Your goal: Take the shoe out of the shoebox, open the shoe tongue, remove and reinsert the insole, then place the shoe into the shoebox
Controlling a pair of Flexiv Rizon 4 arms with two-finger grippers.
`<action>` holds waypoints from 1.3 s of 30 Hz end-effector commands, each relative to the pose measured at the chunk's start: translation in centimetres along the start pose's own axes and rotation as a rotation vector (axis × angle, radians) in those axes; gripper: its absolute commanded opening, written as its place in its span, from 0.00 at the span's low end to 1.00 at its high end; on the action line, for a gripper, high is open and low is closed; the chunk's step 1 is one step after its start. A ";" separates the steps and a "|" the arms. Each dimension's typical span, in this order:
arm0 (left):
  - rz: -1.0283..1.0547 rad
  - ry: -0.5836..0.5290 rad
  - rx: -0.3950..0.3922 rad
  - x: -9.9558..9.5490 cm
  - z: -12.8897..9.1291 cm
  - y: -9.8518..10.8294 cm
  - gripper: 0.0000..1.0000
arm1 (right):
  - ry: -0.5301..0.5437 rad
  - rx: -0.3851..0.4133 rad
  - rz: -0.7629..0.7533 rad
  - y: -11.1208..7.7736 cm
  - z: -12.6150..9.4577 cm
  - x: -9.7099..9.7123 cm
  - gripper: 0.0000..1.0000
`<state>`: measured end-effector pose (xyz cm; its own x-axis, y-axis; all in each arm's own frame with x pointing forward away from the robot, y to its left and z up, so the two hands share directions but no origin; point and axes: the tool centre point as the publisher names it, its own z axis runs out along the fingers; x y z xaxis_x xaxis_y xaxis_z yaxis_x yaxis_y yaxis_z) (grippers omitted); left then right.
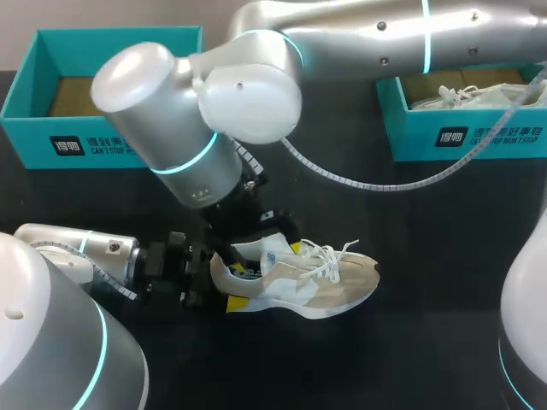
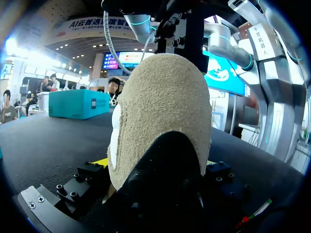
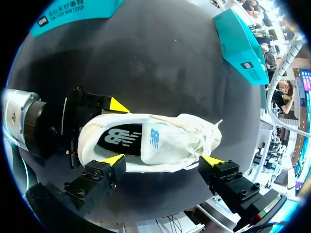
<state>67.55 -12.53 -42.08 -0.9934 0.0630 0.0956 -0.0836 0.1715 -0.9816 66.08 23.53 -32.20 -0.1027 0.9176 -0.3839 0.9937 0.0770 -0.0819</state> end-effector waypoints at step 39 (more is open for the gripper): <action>0.000 -0.002 0.000 -0.1 0.3 0.4 0.00 | -0.019 -0.062 0.654 0.3 4.8 -3.2 1.00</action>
<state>67.55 -12.54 -42.07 -0.9934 0.0631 0.0956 -0.0836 0.1714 -0.9816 67.12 19.72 -35.46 -0.0867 0.8990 -0.4292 0.9962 0.0777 -0.0385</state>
